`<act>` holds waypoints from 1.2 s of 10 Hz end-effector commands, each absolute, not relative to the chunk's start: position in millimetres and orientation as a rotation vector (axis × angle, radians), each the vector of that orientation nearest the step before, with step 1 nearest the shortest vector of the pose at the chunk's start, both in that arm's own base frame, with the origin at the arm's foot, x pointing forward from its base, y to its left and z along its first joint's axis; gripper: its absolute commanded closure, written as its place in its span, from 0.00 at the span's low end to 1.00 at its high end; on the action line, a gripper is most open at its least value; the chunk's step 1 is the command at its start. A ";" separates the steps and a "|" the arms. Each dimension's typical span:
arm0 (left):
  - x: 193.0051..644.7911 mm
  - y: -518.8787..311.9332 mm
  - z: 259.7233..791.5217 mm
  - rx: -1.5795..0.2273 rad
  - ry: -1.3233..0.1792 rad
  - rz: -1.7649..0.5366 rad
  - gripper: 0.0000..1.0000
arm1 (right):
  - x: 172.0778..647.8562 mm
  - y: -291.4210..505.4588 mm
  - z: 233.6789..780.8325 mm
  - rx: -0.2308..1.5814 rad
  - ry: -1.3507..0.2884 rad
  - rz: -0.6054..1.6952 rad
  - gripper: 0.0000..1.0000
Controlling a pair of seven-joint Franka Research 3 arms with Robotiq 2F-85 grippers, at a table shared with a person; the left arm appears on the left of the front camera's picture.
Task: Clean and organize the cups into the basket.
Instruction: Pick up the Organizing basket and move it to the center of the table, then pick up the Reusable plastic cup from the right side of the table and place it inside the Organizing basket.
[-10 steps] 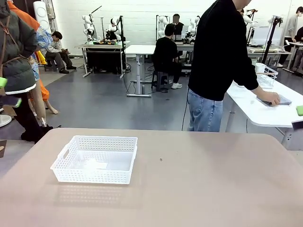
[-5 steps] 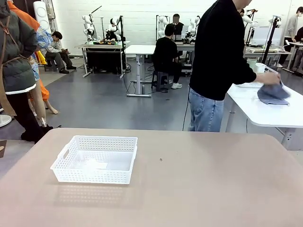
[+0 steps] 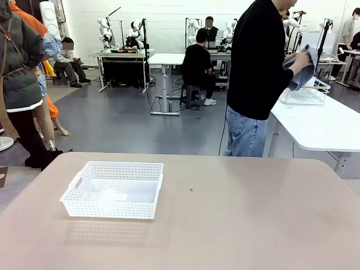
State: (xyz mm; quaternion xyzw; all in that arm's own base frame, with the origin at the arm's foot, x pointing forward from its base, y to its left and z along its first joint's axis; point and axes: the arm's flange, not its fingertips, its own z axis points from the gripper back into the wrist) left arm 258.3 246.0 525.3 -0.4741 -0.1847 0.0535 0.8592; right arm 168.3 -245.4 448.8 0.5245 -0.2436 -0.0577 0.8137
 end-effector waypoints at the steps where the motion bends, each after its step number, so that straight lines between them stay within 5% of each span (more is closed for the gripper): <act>1: 260.4 243.8 527.1 -1.041 -0.424 0.077 0.00 | 169.3 -244.5 446.2 1.138 -0.548 -0.084 0.00; 12: 258.3 246.0 525.3 -0.995 -0.388 0.112 0.00 | 168.3 -245.4 448.8 1.119 -0.520 -0.123 0.00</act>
